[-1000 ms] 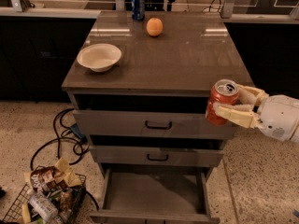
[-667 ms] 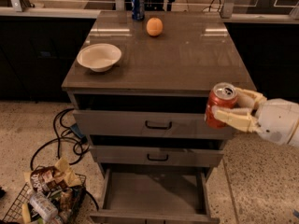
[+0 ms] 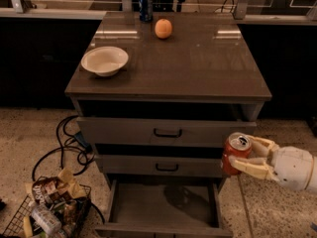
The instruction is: Place coke can into bottom drawer
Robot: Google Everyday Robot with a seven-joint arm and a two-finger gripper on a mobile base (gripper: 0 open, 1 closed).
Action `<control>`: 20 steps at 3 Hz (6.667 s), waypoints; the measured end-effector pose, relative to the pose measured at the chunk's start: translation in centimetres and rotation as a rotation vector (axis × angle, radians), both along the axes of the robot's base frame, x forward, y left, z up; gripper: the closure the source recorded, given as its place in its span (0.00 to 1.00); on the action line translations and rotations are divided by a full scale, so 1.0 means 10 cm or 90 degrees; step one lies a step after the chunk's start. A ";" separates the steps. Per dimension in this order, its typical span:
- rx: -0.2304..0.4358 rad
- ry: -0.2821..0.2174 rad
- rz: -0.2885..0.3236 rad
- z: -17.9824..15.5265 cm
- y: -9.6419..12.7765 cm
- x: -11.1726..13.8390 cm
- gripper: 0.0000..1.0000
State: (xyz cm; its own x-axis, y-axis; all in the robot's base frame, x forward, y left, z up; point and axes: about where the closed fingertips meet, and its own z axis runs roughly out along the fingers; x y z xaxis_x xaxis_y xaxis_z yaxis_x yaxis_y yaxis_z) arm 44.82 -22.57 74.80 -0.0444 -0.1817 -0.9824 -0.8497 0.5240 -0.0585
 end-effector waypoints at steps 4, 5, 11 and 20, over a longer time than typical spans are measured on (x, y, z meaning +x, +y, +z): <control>0.049 0.018 0.098 -1.28 0.06 -0.07 1.00; 0.067 0.023 0.163 -2.04 0.37 -0.03 1.00; 0.154 -0.020 0.283 -3.72 1.90 0.52 1.00; 0.056 0.075 0.231 -5.54 2.64 0.89 1.00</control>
Offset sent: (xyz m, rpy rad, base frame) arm -0.0192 -0.0217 -0.1422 0.1053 -0.0036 0.1906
